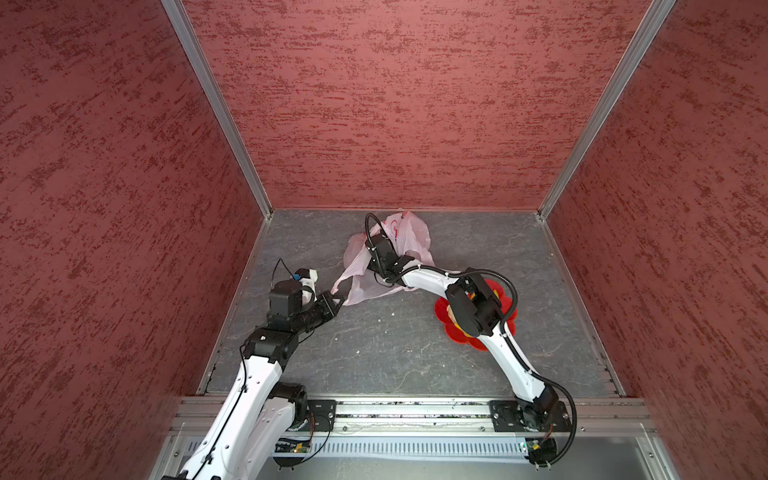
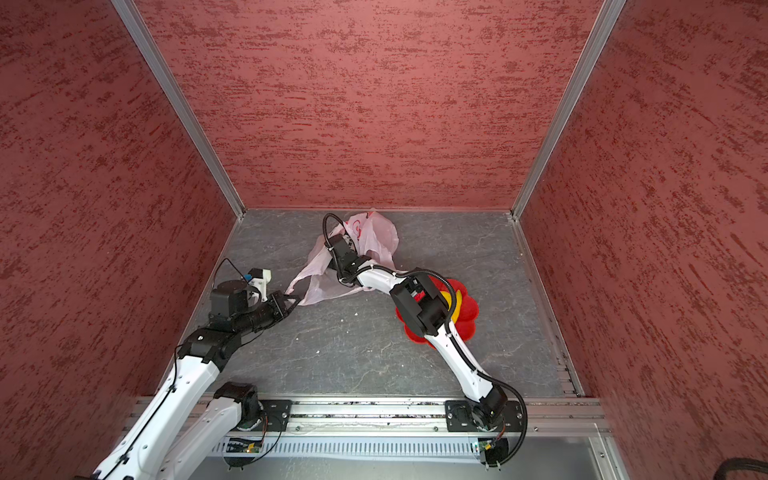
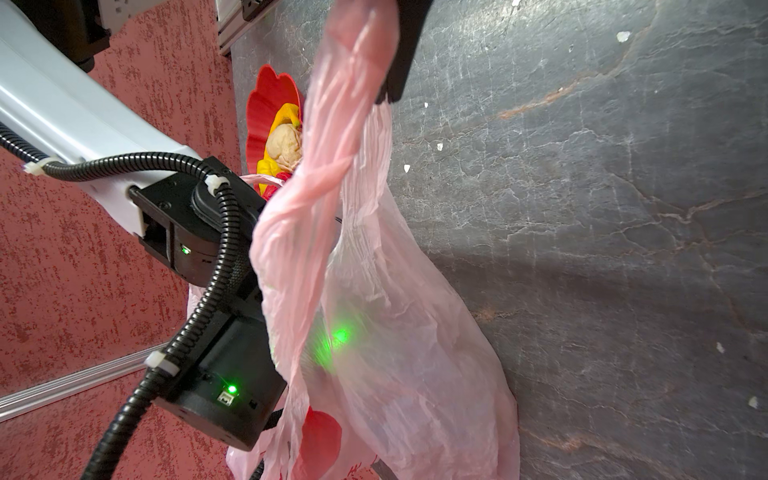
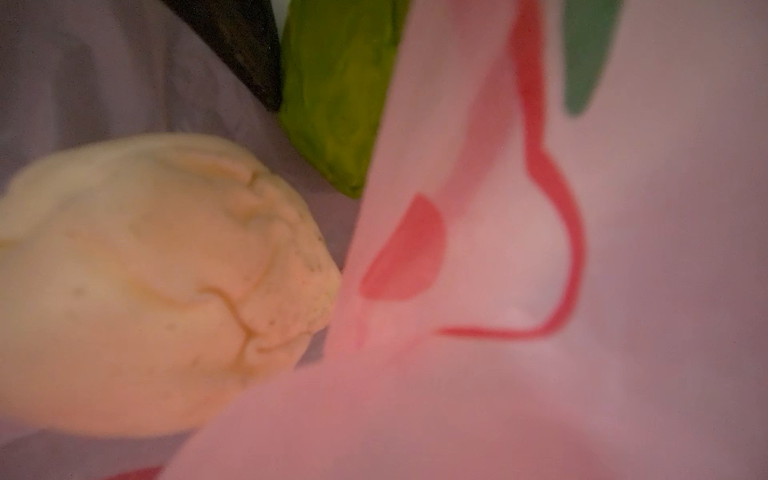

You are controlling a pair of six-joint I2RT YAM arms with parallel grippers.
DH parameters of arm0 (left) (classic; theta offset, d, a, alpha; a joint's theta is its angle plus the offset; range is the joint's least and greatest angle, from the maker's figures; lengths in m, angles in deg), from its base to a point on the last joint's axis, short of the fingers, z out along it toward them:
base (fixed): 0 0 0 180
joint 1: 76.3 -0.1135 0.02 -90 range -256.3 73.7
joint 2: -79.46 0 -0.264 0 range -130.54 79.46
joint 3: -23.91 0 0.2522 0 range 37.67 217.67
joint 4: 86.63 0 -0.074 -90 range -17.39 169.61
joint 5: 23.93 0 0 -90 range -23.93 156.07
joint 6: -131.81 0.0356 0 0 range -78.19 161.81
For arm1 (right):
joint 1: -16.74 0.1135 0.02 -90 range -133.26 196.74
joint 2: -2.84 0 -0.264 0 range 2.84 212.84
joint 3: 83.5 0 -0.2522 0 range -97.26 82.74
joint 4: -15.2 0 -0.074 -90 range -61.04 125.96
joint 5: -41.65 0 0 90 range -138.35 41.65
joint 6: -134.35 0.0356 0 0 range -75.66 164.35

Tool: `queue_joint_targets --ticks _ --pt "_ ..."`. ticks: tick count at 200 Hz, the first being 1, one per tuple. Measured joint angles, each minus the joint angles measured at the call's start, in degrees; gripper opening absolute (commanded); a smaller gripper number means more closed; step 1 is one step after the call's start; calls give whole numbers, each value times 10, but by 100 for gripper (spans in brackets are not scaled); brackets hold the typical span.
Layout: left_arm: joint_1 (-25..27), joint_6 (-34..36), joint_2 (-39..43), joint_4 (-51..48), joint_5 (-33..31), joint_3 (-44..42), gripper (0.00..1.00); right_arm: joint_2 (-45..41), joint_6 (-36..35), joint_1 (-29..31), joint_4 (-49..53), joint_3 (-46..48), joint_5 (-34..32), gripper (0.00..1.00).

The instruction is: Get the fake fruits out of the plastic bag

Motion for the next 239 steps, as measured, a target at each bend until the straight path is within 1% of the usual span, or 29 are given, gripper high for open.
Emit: queue_joint_targets --ticks 18,72,81,125,166,204,239 --pt "0 -1 2 0 0 0 0 0 1 0 0 0 0 68" --pt "0 -8 2 4 -2 0 0 0 -2 0 -2 0 0 51" --pt "0 -10 1 6 -3 0 0 0 -3 0 -7 4 1 49" --pt "0 -19 -8 17 -15 0 0 -26 -18 0 -36 55 8 45" --pt "0 -30 -12 28 -36 3 0 -78 -34 0 -39 128 22 43" --pt "0 -34 -18 33 -52 24 0 -132 -49 4 -44 195 33 41" --pt "0 -37 -18 40 -64 26 0 -177 -68 11 -47 242 37 41"
